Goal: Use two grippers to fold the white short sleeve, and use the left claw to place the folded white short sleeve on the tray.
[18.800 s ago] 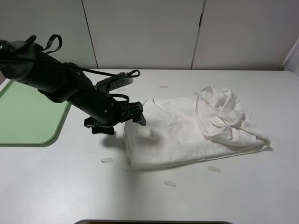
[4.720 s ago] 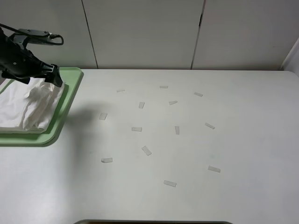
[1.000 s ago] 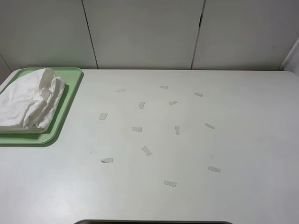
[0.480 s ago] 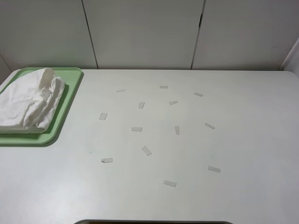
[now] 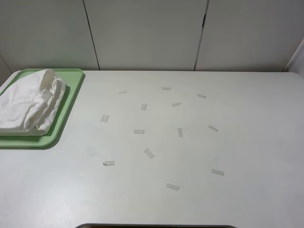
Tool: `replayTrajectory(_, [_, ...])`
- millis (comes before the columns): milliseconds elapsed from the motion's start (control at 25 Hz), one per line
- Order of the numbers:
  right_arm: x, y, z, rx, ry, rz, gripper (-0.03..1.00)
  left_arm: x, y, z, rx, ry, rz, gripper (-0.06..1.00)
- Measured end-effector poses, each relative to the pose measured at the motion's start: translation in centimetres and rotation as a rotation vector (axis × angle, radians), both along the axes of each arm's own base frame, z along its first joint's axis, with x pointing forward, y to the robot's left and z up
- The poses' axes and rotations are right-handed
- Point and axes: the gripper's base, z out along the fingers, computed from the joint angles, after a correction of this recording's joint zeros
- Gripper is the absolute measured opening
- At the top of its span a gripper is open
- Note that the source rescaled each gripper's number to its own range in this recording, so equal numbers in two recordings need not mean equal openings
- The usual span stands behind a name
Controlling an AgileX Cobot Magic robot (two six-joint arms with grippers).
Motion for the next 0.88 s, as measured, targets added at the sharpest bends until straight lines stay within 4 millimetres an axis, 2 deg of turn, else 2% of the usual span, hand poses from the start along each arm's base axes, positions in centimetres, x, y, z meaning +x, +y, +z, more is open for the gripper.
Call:
replayTrajectory(160, [0.00, 0.00, 0.00, 0.000, 0.000, 0.000, 1.00, -0.86, 0.19, 0.02, 0.003, -0.079, 0.013, 1.00])
replayTrajectory(880, [0.00, 0.00, 0.00, 0.000, 0.000, 0.000, 1.00, -0.99, 0.34, -0.01, 0.015, -0.091, 0.022, 1.00])
